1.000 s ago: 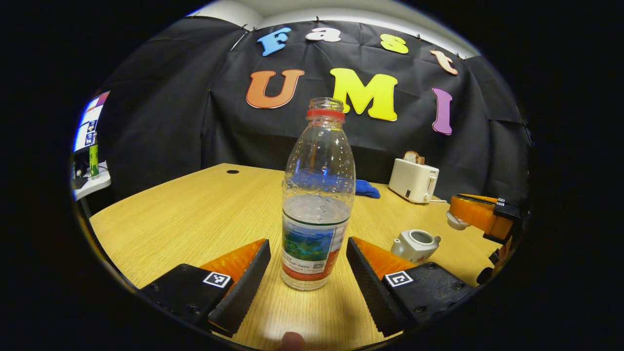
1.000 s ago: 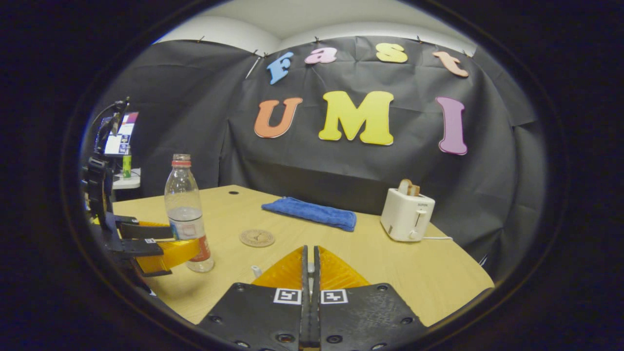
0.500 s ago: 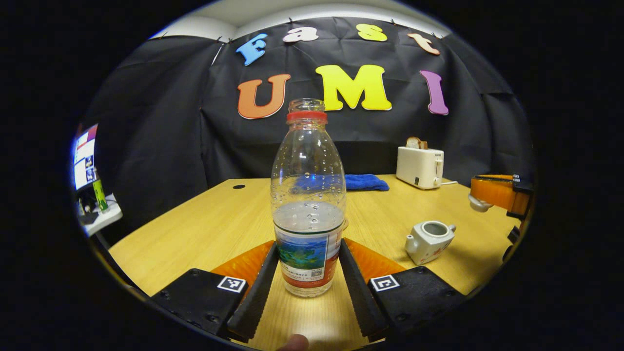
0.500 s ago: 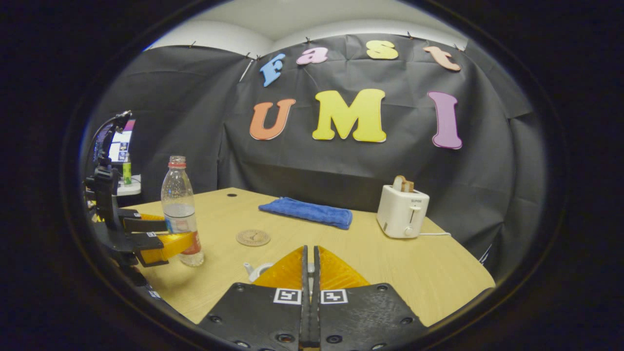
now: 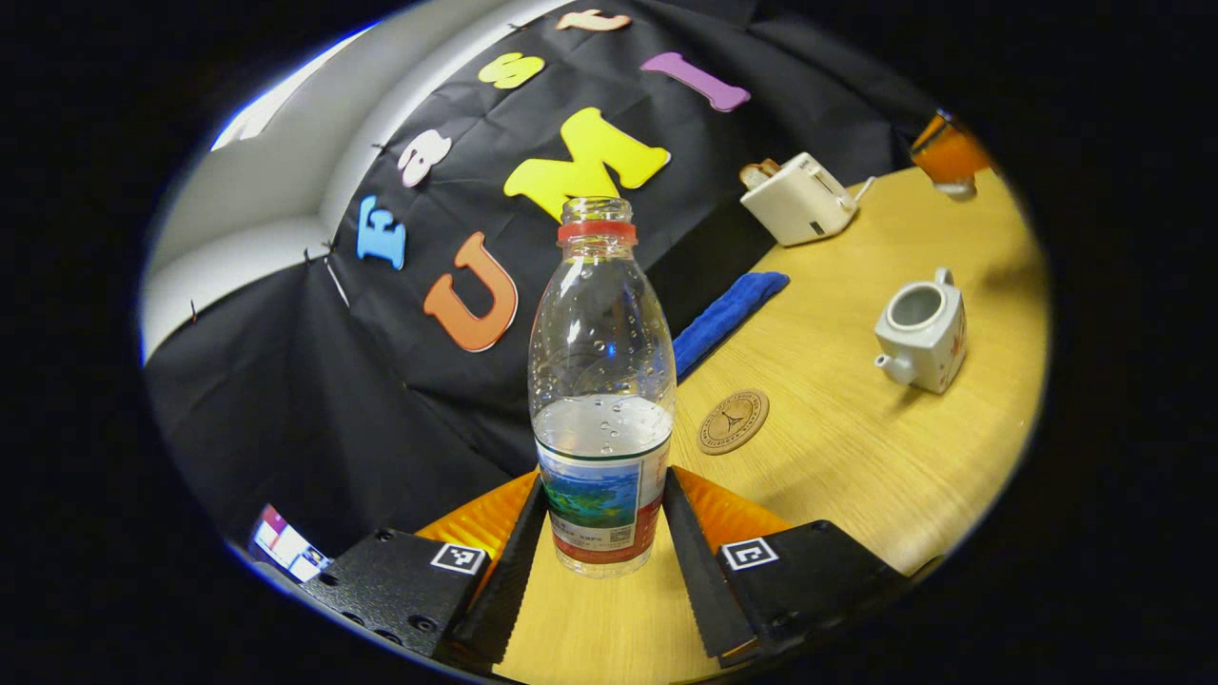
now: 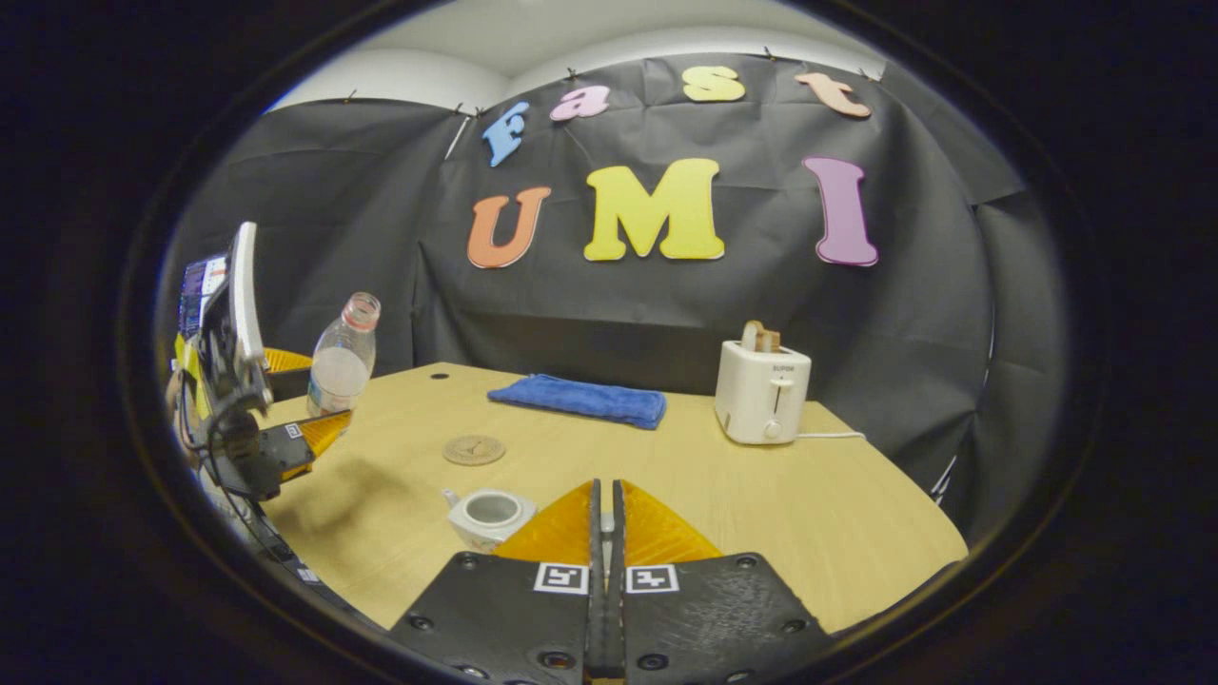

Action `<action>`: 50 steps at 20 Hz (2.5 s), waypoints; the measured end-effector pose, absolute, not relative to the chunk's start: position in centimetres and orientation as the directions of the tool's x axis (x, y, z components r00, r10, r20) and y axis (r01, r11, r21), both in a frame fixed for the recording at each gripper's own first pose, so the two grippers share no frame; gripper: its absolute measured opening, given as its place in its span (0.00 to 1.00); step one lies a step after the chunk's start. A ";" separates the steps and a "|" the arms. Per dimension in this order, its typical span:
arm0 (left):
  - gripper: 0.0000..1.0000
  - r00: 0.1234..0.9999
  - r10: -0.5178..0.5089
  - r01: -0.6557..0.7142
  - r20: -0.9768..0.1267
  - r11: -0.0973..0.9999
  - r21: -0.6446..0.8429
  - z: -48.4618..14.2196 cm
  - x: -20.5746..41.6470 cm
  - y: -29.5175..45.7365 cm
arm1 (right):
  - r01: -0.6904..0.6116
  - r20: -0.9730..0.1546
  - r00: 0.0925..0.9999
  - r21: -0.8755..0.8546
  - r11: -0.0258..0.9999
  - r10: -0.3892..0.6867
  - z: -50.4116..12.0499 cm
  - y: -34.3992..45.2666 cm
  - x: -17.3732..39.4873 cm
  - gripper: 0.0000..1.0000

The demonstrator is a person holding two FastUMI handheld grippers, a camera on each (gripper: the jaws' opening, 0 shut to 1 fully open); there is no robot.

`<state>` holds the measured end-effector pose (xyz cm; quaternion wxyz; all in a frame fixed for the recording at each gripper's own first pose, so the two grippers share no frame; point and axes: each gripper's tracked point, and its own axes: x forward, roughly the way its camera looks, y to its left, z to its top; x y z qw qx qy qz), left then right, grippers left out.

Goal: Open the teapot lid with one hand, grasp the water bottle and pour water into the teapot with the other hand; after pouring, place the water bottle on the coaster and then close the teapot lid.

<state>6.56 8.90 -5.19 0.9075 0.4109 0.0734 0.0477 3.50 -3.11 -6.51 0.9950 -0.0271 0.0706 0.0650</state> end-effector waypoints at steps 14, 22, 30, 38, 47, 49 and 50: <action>0.74 0.990 0.096 0.090 -0.102 0.115 0.989 -6.4 7.4 6.8 | -0.110 -0.156 0.982 -0.010 0.994 0.107 -7.9 -6.7 2.0 0.00; 0.77 0.991 0.079 0.108 -0.105 -0.044 0.993 -6.5 8.3 5.3 | -0.100 -0.166 0.981 0.003 0.995 0.100 -8.7 -7.9 1.4 0.00; 0.74 0.994 0.073 0.090 -0.079 -0.156 0.984 -5.9 8.1 3.9 | -0.099 -0.168 0.981 0.014 0.995 0.100 -9.1 -8.5 1.2 0.00; 0.74 0.994 0.082 0.088 -0.070 -0.248 0.965 -4.8 8.6 3.5 | -0.106 -0.166 0.980 0.020 0.994 0.108 -9.2 -8.5 1.2 0.00; 0.74 0.992 0.101 0.111 -0.082 -0.324 0.940 -4.2 8.9 3.4 | -0.115 -0.174 0.977 0.036 0.993 0.119 -9.6 -8.4 1.0 0.00; 0.74 0.992 0.102 0.107 -0.077 -0.338 0.935 -4.1 8.6 3.4 | -0.114 -0.175 0.977 0.036 0.993 0.119 -9.6 -8.6 1.0 0.00; 0.74 0.992 0.102 0.105 -0.074 -0.344 0.933 -4.0 8.5 3.4 | -0.113 -0.174 0.978 0.039 0.993 0.118 -9.7 -8.6 1.0 0.00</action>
